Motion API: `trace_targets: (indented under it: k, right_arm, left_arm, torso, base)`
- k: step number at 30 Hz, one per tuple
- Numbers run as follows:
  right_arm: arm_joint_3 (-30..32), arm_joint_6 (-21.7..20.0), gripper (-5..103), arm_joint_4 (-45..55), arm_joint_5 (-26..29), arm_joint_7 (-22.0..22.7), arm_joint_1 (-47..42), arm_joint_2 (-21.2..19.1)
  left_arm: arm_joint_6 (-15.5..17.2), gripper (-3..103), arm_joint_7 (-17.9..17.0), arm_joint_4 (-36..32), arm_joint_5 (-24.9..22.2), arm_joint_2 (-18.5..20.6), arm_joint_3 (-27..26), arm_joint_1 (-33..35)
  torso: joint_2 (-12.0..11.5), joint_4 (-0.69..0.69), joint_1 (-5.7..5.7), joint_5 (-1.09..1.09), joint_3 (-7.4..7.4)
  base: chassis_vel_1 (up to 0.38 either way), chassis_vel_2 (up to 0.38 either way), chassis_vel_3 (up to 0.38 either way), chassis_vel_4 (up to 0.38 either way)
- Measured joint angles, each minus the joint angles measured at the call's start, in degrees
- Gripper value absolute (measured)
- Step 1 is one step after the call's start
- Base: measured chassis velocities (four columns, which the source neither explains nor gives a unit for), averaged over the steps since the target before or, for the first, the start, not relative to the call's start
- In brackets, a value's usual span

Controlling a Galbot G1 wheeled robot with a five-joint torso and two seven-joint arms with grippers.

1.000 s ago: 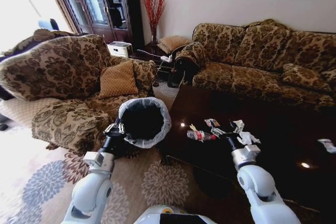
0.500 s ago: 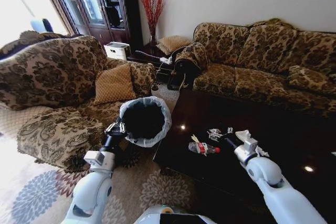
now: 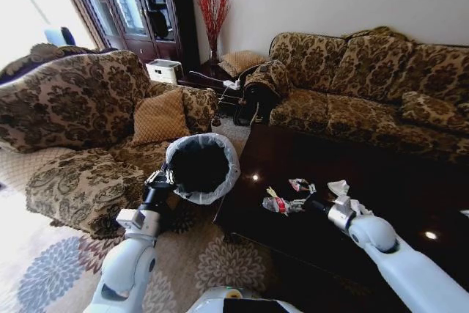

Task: Move to the front of the table and place the trash on the table into the trash bin.

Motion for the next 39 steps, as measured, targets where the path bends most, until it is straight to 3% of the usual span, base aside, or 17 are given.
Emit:
trace_targets:
  k: [2, 8, 15, 21, 22, 24, 27, 30, 31, 33, 34, 37, 38, 39]
  right_arm:
    - [-3.89, 0.89, 100, -2.64, -1.91, -3.96, 3.03, -1.35]
    - [-9.08, 1.09, 100, -7.02, -4.51, -6.05, 7.17, -1.83]
    - [-15.74, 0.35, 100, -10.71, -4.05, 2.88, 11.44, 1.11]
    - [-17.29, 0.5, 101, -11.67, -3.8, 4.49, 12.71, 1.72]
    - [-17.33, 0.49, 94, -11.65, -3.76, 4.77, 12.71, 1.78]
    - [-17.37, 0.39, 94, -11.49, -3.71, 5.32, 12.7, 1.87]
    - [-16.82, -0.34, 79, -10.37, -3.21, 6.73, 12.05, 1.34]
    - [-15.67, -1.09, 79, -9.53, -2.8, 6.95, 11.2, 0.36]
    - [-14.88, -1.33, 71, -9.12, -2.7, 6.98, 10.59, -0.1]
    - [-14.26, -1.46, 71, -8.76, -2.65, 7.15, 10.09, -0.4]
    - [-13.48, -1.54, 63, -8.29, -2.58, 7.54, 9.48, -0.69]
    - [-12.48, -1.59, 63, -7.56, -2.39, 8.1, 8.73, -0.94]
    - [-11.39, -2.04, 55, -6.51, -2.01, 9.08, 7.89, -1.09]
    - [-10.33, -2.5, 55, -5.33, -1.11, 10.41, 7.05, -1.29]
  left_arm:
    - [0.43, 3, -0.01, -0.27, -0.12, -0.42, 0.14, 0.15]
    - [0.45, 3, 0.11, -0.37, -0.13, -1.1, 0.41, 0.06]
    - [0.49, 3, 0.26, -1.88, -0.03, -1.96, 0.33, 0.67]
    - [0.84, 3, 0.36, -2.73, -0.01, -2.08, -0.02, 1.23]
    - [0.9, 3, 0.4, -2.74, 0.0, -2.06, -0.08, 1.2]
    - [0.99, 3, 0.45, -2.74, -0.02, -2.01, -0.13, 1.13]
    - [1.26, 3, 0.6, -3.1, -0.24, -1.96, -0.18, 1.07]
    - [1.48, 3, 0.99, -3.46, -0.33, -1.92, -0.2, 1.13]
    - [1.56, 3, 1.12, -3.52, -0.43, -1.91, -0.2, 1.14]
    - [1.57, 3, 1.19, -3.53, -0.55, -1.87, -0.2, 1.09]
    - [1.57, 3, 1.2, -3.53, -0.73, -1.77, -0.2, 0.97]
    - [1.59, 3, 1.2, -3.53, -1.03, -1.69, -0.2, 0.74]
    - [1.79, 3, 1.19, -3.53, -1.44, -1.69, -0.21, 0.49]
    - [2.07, 3, 1.19, -3.53, -1.68, -1.79, -0.21, 0.36]
  torso:
    - [0.0, 0.0, -0.01, -0.04, -0.01]
    - [0.0, -0.01, 0.0, -0.04, -0.01]
    - [0.01, -0.02, -0.01, -0.04, -0.01]
    - [0.02, -0.03, -0.02, -0.07, -0.02]
    - [0.02, -0.03, -0.02, -0.06, -0.03]
    - [0.02, -0.03, -0.02, -0.05, -0.02]
    - [0.01, 0.02, -0.01, -0.01, 0.0]
    - [0.0, 0.02, 0.0, 0.0, 0.01]
    - [-0.01, 0.01, 0.01, 0.0, 0.01]
    - [-0.01, -0.01, 0.01, 0.01, 0.01]
    - [-0.01, -0.01, 0.01, 0.01, 0.01]
    - [-0.01, -0.01, 0.01, -0.01, 0.01]
    - [-0.01, -0.01, 0.0, 0.0, 0.01]
    - [-0.01, -0.01, 0.01, -0.02, 0.0]
  base:
    - [0.0, 0.0, 0.0, 0.0]
    - [0.0, 0.0, 0.0, 0.0]
    - [0.0, 0.0, 0.0, 0.0]
    - [0.0, 0.0, 0.0, 0.0]
    - [0.0, 0.0, 0.0, 0.0]
    - [0.0, 0.0, 0.0, 0.0]
    - [0.0, 0.0, 0.0, 0.0]
    - [0.0, 0.0, 0.0, 0.0]
    - [0.0, 0.0, 0.0, 0.0]
    - [0.0, 0.0, 0.0, 0.0]
    - [0.0, 0.0, 0.0, 0.0]
    - [0.0, 0.0, 0.0, 0.0]
    - [0.0, 0.0, 0.0, 0.0]
    - [0.0, 0.0, 0.0, 0.0]
